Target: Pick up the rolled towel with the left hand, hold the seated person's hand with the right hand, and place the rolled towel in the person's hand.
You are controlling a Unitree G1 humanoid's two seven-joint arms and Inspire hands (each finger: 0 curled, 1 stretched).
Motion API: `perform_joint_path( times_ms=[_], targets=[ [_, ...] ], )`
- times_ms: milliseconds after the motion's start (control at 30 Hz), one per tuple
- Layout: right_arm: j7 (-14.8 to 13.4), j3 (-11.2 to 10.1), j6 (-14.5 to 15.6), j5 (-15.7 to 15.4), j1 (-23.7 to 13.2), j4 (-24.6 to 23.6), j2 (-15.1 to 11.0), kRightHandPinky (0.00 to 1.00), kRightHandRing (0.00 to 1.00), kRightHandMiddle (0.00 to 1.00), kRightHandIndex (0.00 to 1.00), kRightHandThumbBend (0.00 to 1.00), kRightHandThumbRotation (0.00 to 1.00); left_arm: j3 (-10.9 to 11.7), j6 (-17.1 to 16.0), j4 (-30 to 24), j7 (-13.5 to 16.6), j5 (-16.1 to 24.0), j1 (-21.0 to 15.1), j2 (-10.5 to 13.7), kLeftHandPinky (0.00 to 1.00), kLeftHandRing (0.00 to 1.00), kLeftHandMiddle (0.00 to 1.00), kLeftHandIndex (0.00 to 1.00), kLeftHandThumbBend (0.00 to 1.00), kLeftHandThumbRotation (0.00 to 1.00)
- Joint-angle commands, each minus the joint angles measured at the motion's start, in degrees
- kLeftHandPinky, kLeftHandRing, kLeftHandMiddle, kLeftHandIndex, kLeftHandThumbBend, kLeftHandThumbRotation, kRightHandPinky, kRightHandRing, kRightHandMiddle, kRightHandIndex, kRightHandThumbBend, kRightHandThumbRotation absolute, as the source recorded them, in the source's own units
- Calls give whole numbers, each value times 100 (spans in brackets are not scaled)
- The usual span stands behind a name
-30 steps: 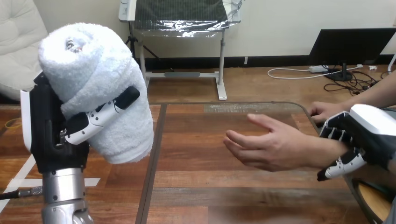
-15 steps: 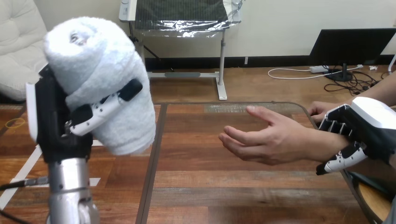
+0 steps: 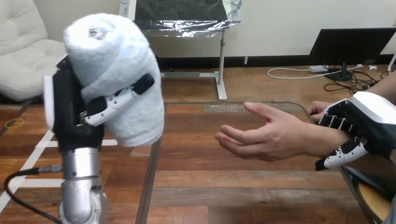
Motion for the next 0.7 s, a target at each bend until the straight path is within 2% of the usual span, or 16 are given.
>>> perform_joint_path(
  times_ms=[0,500,667],
  targets=[
    [70,-33,15,144,-171,-94,144,35,39,44,47,96,9,-120,-227,332,-35,32,-639,-18,22,27,34,37,53,0],
    [109,-21,43,175,-183,-267,185,34,38,43,46,95,12,-199,-305,1461,-22,125,-1337,-165,22,27,34,38,49,0],
    [175,-9,215,183,-173,-440,227,34,38,43,46,94,13,-226,-409,1973,4,169,-1584,-237,23,28,35,38,48,0]
  ],
)
